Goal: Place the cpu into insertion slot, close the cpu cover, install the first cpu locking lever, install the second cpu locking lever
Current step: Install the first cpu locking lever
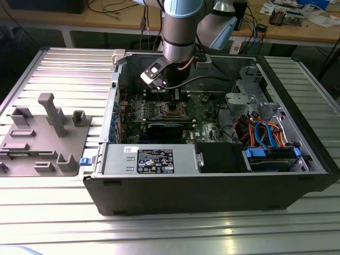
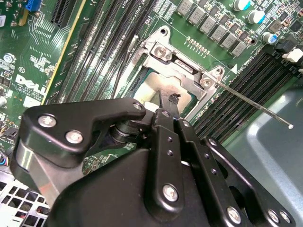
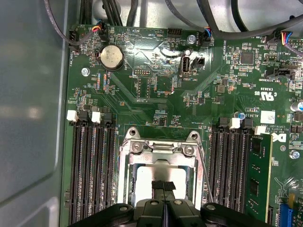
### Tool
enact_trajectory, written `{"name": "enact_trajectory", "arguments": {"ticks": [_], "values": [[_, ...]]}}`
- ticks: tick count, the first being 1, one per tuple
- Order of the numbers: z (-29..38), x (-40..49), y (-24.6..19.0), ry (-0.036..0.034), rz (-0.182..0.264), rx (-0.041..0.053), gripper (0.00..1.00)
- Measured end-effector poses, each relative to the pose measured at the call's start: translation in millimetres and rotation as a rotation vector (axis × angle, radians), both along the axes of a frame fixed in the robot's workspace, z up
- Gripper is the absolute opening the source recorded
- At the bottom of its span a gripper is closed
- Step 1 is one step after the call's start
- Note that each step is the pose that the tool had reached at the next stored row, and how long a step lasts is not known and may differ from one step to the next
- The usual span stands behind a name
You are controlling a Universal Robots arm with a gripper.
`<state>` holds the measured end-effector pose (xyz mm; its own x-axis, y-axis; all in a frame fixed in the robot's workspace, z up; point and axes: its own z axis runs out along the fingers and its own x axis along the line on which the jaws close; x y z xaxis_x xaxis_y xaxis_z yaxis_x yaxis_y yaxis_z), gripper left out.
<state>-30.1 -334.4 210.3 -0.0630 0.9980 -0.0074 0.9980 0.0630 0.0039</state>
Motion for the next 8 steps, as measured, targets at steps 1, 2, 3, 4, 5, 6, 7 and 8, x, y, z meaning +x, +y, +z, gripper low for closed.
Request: {"name": "enact_trajectory", "arguments": {"ticks": [1, 2, 3, 4, 5, 6, 7, 8], "values": [[0.0, 0.0, 0.0, 0.0001, 0.000, -0.0001, 0.11], [0.0, 0.0, 0.0, 0.0001, 0.000, -0.0001, 0.11], [0.0, 0.0, 0.0, 0.0000, 0.000, -0.0001, 0.11], [0.1, 0.0, 0.0, 0.0001, 0.000, -0.0002, 0.11], [0.6, 0.0, 0.1, 0.0002, 0.000, -0.0003, 0.11], [1.5, 0.1, 0.1, 0.0001, 0.000, 0.0000, 0.11], [3.2, 0.0, 0.0, 0.0001, 0.000, -0.0002, 0.11], [5.0, 0.0, 0.0, 0.0000, 0.000, -0.0001, 0.11]]}}
